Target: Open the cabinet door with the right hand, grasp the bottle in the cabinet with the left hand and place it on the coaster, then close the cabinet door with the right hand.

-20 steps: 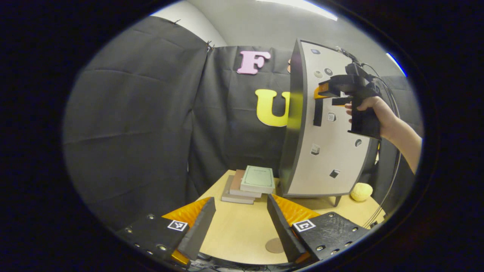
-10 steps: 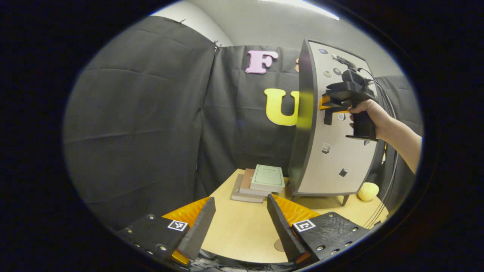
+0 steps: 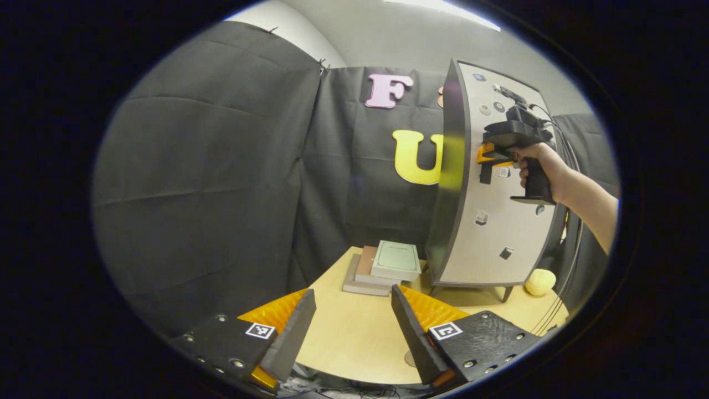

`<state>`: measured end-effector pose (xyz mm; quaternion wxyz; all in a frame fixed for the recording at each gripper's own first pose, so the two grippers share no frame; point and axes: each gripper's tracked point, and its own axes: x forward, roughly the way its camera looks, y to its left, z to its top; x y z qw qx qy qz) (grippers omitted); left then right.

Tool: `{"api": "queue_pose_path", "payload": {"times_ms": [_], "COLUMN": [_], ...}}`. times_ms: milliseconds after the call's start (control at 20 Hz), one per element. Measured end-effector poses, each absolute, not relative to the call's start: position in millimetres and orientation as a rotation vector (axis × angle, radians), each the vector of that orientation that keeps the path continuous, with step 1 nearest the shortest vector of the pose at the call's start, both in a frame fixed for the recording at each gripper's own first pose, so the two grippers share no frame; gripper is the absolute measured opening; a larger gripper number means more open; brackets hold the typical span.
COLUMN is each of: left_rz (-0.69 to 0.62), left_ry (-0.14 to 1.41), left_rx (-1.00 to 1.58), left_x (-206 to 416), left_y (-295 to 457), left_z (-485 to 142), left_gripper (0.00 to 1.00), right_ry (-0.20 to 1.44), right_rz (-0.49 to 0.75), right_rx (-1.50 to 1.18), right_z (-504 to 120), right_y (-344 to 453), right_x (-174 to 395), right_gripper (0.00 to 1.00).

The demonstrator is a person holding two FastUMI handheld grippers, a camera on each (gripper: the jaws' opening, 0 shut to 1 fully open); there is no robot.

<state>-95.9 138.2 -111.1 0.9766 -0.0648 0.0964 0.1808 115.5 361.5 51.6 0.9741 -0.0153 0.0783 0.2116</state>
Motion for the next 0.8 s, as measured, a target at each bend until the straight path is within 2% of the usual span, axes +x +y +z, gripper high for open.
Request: {"api": "queue_pose_path", "payload": {"times_ms": [50, 150, 500, 600, 650, 700, 800], "left_rz": [0.358, 0.352, 0.294, 0.302, 0.312, 0.322, 0.332], "left_ry": [0.195, 0.201, 0.204, 0.210, 0.211, 0.211, 0.208], "left_rx": [-0.127, -0.114, -0.138, -0.135, -0.126, -0.118, -0.110], "left_x": [-95.8, -97.6, -90.9, -92.7, -93.4, -94.2, -94.5], "left_y": [136.0, 133.8, 112.7, 113.2, 111.5, 110.3, 96.3], "left_z": [-112.2, -116.2, -118.1, -119.7, -119.9, -117.7, -113.5], "left_gripper": [0.83, 0.83, 0.85, 0.83, 0.85, 0.82, 0.85], "right_ry": [0.156, 0.161, 0.178, 0.182, 0.178, 0.174, 0.172], "right_rz": [0.436, 0.458, 0.550, 0.588, 0.606, 0.624, 0.669], "right_rx": [-0.032, -0.015, -0.079, -0.073, -0.073, -0.070, -0.059], "right_z": [50.9, 50.9, 52.1, 52.6, 53.0, 53.8, 52.8], "right_y": [361.9, 361.5, 353.1, 348.8, 346.7, 345.3, 342.8], "right_x": [115.0, 112.7, 87.1, 78.2, 75.2, 70.0, 67.6], "right_gripper": [0.25, 0.16, 0.16, 0.16, 0.16, 0.15, 0.16]}}
